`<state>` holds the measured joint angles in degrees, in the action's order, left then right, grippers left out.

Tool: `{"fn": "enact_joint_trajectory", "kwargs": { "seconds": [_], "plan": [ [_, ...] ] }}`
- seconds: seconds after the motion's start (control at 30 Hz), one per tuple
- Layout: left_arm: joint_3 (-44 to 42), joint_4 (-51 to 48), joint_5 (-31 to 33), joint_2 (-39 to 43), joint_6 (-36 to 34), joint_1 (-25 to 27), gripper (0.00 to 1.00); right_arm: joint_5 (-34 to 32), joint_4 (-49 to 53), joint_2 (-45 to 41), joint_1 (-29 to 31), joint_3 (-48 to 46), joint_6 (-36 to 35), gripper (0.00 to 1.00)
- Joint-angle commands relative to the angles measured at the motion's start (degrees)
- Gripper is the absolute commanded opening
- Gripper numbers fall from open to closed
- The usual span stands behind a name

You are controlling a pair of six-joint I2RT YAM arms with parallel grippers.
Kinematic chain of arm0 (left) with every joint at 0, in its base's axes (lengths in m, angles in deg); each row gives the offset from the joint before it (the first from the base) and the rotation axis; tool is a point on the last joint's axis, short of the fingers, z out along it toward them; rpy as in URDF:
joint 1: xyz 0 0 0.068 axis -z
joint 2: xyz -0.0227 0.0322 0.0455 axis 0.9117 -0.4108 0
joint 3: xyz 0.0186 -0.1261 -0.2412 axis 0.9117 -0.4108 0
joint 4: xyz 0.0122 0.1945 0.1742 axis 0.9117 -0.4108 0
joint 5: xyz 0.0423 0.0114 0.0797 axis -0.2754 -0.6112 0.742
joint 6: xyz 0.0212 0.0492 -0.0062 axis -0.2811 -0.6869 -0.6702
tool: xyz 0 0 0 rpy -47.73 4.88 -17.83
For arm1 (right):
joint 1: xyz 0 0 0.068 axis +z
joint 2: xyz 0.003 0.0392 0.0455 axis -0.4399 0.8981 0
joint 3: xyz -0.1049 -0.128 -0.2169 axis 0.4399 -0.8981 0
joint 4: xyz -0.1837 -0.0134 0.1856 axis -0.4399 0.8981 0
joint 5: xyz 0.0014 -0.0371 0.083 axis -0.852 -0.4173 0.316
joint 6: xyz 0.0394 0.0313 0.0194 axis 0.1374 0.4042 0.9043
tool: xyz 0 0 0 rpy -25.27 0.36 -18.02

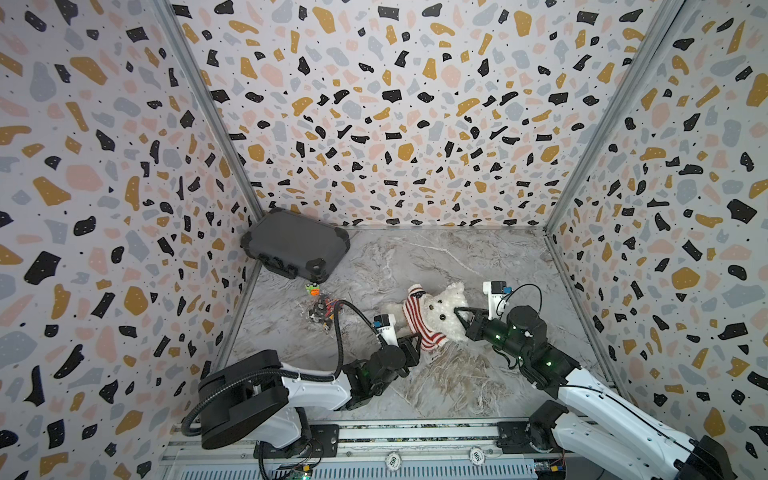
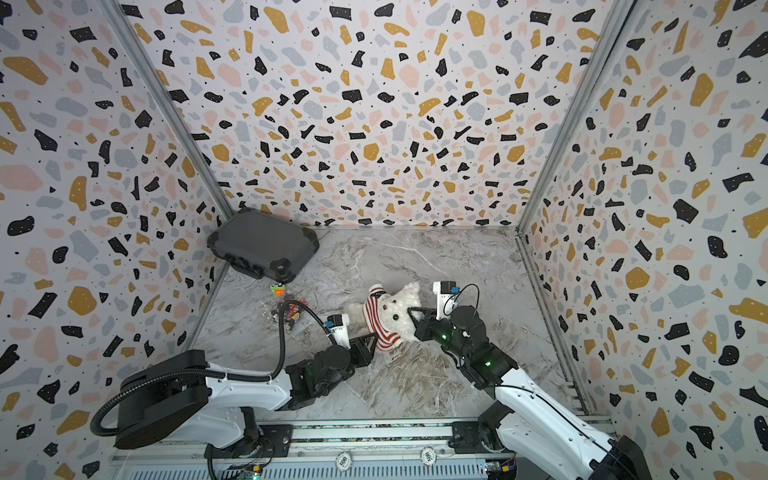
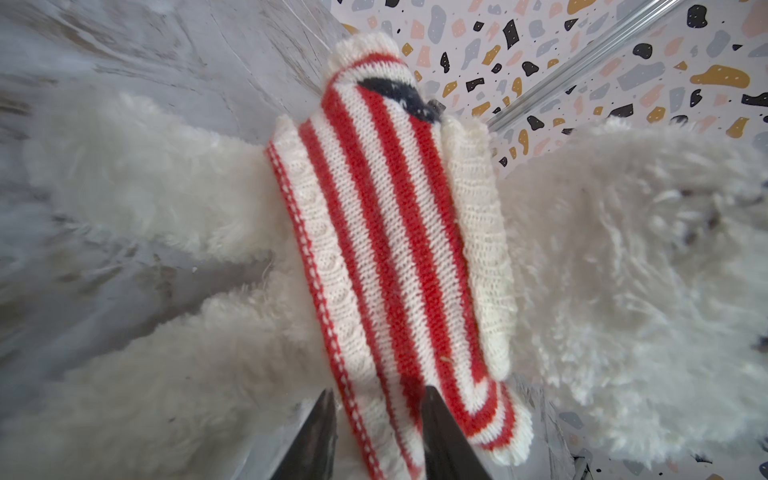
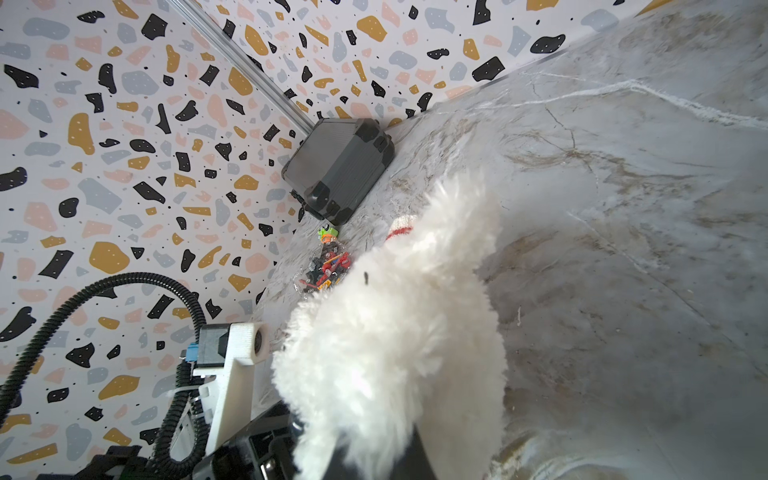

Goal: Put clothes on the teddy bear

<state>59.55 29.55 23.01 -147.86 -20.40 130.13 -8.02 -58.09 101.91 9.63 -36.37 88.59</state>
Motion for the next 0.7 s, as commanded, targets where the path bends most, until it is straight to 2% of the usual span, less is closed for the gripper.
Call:
{"fn": "enact_joint_trajectory", "kwargs": {
  "seconds": [0.0,0.1,0.23,0.4,0.67],
  "plan": [
    [1.65,3.76,-1.81,-1.65,-1.11,-0.4,0.34,-0.21,-3.23,-0.51,-0.17,0.97,-0.66,0.0],
    [2.19,4.75,-2.58,-3.0,-1.02,-0.57,0.31,-0.07,-3.26,-0.42,-0.2,0.97,-0.71,0.0],
    [2.79,4.19,-3.09,-3.33,-1.29,-0.54,0.2,-0.25,-3.11,-0.9,-0.17,0.55,-0.63,0.0],
    [3.61,-0.45,-2.46,-1.87,-2.49,-0.48,0.17,-0.46,-2.99,-1.17,-0.16,0.24,-0.71,0.0],
    [3.39,-5.16,-0.88,1.16,-3.57,0.56,0.01,-0.6,-3.08,-1.26,-0.24,-0.35,-0.8,0.0]
  ]
}}
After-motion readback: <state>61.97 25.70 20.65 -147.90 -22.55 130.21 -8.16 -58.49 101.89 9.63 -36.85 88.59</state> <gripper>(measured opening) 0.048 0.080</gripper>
